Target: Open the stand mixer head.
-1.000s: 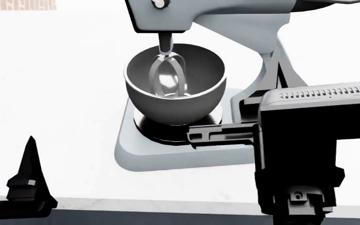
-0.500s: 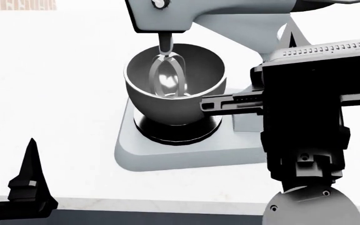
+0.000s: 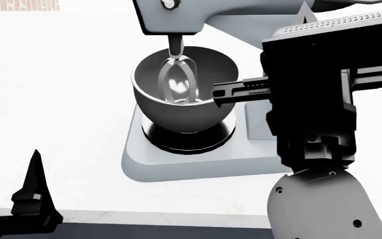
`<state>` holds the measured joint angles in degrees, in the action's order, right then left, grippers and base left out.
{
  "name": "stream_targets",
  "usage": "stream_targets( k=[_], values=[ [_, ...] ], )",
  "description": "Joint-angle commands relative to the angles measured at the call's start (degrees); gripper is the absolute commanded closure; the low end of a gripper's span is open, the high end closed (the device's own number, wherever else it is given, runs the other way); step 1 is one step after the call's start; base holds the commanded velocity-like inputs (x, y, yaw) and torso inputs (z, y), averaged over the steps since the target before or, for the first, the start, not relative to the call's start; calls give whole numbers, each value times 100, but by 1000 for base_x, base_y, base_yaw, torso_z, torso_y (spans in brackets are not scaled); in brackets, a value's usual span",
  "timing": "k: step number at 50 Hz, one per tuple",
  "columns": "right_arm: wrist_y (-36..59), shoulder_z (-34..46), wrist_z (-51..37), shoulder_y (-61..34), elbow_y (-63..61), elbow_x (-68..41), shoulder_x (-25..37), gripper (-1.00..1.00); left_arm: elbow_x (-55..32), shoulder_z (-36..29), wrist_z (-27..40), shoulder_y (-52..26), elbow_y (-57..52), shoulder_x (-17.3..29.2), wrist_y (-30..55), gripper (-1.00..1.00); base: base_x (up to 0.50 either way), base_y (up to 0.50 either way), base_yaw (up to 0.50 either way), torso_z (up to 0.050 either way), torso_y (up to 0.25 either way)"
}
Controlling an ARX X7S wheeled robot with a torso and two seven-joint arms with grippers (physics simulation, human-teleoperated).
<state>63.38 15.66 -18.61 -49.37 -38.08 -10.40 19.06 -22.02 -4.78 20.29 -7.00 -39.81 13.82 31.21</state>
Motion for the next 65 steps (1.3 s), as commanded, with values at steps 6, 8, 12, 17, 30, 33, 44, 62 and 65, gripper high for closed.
stream_targets(
  k=[6,8,12,17,30,33,44,62,65],
  values=[
    [152,217,58,-307,210,135,-182,100,44,53,-214,62,210,8,-432,-100,0,0,0,0,0],
    [114,245,61,-317,252,139,-185,100,20,67,-208,57,210,16,-440,-100,0,0,0,0,0],
    [157,309,49,-386,267,140,-219,100,-17,84,-190,57,201,38,-438,-100,0,0,0,0,0],
    [85,288,59,-415,361,145,-186,100,-32,76,-183,55,220,61,-470,-100,0,0,0,0,0],
    [-282,275,40,-408,725,214,-115,100,-26,-11,-138,18,284,79,-516,-100,0,0,0,0,0],
    [-381,341,29,-396,841,257,-96,100,-18,-29,-128,23,294,85,-542,-100,0,0,0,0,0],
    [-534,375,31,-469,1065,260,-132,100,-50,-19,-102,65,316,143,-594,-100,0,0,0,0,0],
    [-986,450,3,-588,1785,355,-143,100,-93,-13,-106,108,432,175,-713,-100,0,0,0,0,0],
    [-1014,465,-5,-612,1841,364,-156,100,-91,-23,-99,99,451,178,-720,-100,0,0,0,0,0]
  ],
)
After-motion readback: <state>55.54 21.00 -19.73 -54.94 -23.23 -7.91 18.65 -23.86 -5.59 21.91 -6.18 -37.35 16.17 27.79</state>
